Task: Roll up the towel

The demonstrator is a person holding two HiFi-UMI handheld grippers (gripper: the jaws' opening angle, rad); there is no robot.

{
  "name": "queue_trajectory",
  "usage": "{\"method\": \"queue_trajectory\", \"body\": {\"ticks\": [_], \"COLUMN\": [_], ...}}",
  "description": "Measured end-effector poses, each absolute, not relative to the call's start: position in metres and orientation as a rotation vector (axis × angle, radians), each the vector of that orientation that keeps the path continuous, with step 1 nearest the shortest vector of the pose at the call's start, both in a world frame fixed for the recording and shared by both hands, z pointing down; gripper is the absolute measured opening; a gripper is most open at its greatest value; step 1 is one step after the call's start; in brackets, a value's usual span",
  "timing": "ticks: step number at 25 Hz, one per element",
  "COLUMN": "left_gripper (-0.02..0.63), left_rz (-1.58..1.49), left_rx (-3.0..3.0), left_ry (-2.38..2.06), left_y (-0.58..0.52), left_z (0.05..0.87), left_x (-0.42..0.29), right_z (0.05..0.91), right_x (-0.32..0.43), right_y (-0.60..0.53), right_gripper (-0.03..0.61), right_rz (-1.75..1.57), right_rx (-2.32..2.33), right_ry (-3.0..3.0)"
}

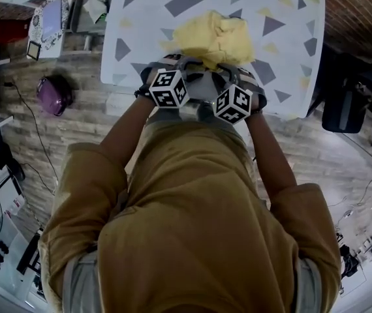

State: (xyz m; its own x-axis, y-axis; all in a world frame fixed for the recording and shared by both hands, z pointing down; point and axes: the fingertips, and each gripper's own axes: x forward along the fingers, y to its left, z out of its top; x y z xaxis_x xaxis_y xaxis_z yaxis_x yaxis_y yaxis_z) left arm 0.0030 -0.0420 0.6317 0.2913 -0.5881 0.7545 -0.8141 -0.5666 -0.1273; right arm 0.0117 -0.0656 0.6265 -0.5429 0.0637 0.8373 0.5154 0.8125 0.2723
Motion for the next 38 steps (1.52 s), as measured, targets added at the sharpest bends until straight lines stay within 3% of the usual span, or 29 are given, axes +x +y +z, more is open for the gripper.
{"method": "queue_trajectory", "body": {"ticks": [4,8,20,26,32,38], "left_gripper": [0.157,0.11,0.094,0.092,0.092,0.089], "left_rz": [1.179,1.187,0.642,0.816,0.471,0.208], "left_rx": [2.27,2.254,2.161,2.215,2.09,1.967], "left_ry": [-1.283,-1.289,-1.202,-0.788,-0.682,-0.9], "left_y": [-0.049,-0.045,-0.018,-0.008,-0.018,-0.039], "left_z": [0.634,0.631,0.56,0.587,0.594,0.596], "left_x": [-0.007,-0.007,0.006,0.029,0.012,-0.033], "right_z": [0.63,0.623,0.549,0.578,0.59,0.595], "right_x": [0.01,0.015,0.03,0.044,0.02,0.003], "right_y": [-0.068,-0.067,-0.046,-0.04,-0.056,-0.087], "right_gripper": [0.108,0.031,0.031,0.031,0.031,0.032], "right_rz": [-0.606,-0.554,-0.086,0.001,0.411,0.542], "right_rx": [-0.443,-0.448,-0.675,-0.889,-0.864,-0.713], "right_ry": [-2.071,-2.089,-2.127,-1.851,-1.811,-1.9]}}
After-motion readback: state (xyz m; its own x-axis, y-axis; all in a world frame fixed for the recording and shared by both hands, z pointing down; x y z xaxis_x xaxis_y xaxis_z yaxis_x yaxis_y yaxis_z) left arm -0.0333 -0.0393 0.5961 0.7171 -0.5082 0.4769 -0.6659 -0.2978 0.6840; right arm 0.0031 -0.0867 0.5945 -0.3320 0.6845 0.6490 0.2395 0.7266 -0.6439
